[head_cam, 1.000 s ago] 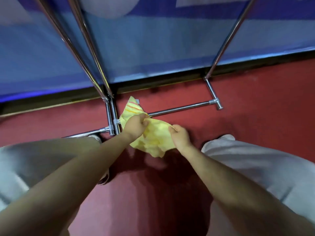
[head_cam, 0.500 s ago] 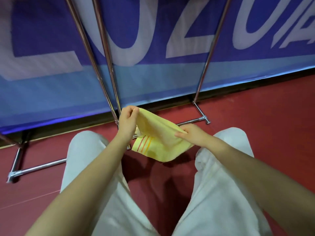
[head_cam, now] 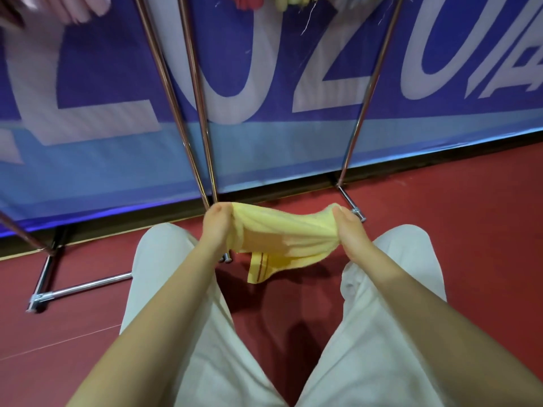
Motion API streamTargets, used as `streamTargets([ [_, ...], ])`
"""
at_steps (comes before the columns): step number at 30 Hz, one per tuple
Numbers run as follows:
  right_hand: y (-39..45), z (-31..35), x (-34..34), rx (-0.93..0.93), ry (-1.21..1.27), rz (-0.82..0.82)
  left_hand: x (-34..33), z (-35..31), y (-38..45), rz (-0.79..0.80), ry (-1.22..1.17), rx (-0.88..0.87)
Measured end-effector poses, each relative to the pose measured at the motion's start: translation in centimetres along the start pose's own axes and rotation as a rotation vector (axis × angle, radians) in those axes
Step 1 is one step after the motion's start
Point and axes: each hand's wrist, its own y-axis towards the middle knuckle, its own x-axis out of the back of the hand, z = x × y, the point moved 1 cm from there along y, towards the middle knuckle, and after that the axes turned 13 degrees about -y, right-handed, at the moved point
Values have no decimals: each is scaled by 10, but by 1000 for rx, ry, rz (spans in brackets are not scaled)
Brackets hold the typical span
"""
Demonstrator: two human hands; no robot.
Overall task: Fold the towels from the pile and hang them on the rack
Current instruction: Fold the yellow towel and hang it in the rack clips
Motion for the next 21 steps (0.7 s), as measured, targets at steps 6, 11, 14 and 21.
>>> streamTargets([
  [6, -15, 17, -14, 305, -218, -21, -31, 35, -17, 182, 95, 203],
  [11, -20, 20, -24, 415, -158, 84, -56, 47, -34, 390, -13, 277],
  [14, -20, 23, -27, 397, -122, 112, -63, 53, -36, 450, -109, 245],
  [21, -17, 20, -39, 385, -140, 154, -61, 56, -34, 340, -177, 73],
])
